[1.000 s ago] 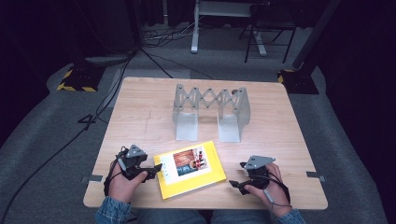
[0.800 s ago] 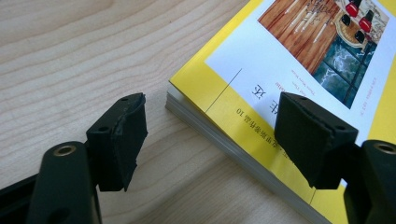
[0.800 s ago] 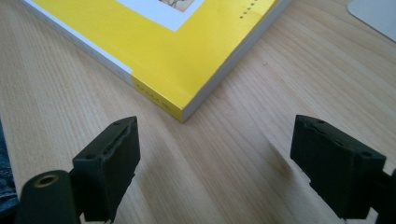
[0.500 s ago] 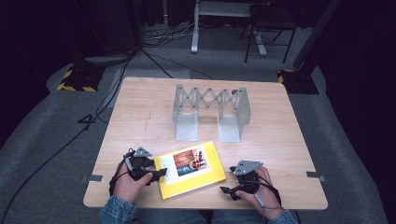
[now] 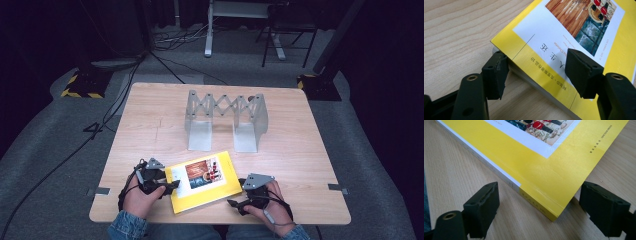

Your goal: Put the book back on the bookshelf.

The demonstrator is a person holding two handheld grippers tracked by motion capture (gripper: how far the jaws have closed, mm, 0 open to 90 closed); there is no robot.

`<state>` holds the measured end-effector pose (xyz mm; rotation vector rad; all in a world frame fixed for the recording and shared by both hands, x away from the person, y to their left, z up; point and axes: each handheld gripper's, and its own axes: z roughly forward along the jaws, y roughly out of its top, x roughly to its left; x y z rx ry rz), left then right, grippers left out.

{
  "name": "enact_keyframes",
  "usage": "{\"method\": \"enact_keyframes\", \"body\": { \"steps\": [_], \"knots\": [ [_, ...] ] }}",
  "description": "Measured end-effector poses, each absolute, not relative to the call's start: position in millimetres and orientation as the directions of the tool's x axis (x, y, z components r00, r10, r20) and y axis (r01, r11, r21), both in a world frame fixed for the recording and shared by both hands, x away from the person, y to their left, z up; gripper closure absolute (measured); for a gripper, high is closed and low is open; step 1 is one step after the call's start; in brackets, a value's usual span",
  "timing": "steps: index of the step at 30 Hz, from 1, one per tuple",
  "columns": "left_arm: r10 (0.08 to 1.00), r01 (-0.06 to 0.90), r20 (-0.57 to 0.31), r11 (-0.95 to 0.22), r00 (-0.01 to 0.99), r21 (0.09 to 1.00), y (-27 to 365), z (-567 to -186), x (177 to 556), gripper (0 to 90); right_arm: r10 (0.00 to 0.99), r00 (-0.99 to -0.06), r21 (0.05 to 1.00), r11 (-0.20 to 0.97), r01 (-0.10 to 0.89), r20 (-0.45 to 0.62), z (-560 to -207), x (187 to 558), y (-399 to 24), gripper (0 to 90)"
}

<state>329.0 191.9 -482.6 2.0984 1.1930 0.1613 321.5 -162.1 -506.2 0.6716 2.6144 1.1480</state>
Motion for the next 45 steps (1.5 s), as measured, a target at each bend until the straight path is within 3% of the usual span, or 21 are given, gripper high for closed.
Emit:
{"method": "enact_keyframes", "body": {
  "steps": [8, 11, 15, 19, 26, 30, 33, 45],
  "knots": [
    [0.748, 0.660, -0.272, -0.281, 0.605, 0.696, 190, -475, 326, 44.9, 0.498, -0.867, 0.738, 0.588, 0.332, -0.008, -506, 321, -161, 17.0],
    [0.704, 0.658, -0.318, -0.279, 0.636, 0.699, 186, -475, 325, 54.1, 0.499, -0.867, 0.738, 0.588, 0.332, -0.007, -506, 321, -161, 17.0],
    [0.676, 0.653, -0.317, -0.321, 0.666, 0.686, 177, -475, 323, 67.3, 0.501, -0.865, 0.738, 0.587, 0.334, -0.007, -506, 320, -161, 16.9],
    [0.663, 0.653, -0.335, -0.308, 0.669, 0.692, 181, -471, 322, 73.0, 0.501, -0.865, 0.738, 0.587, 0.334, -0.007, -506, 320, -161, 16.9],
    [0.679, 0.650, -0.332, -0.280, 0.654, 0.706, 188, -466, 322, 72.7, 0.501, -0.865, 0.737, 0.587, 0.334, -0.007, -506, 320, -161, 16.9],
    [0.656, 0.649, -0.356, -0.273, 0.666, 0.710, 189, -460, 319, 84.2, 0.504, -0.864, 0.737, 0.586, 0.336, -0.007, -506, 320, -161, 16.9],
    [0.636, 0.640, -0.362, -0.279, 0.682, 0.716, 188, -453, 316, 87.9, 0.506, -0.863, 0.729, 0.595, 0.340, -0.010, -505, 320, -160, 15.8],
    [0.607, 0.594, -0.331, -0.298, 0.722, 0.747, 181, -432, 311, 88.9, 0.496, -0.864, 0.762, 0.591, 0.266, -0.083, -482, 310, -163, 16.0]
  ]
}}
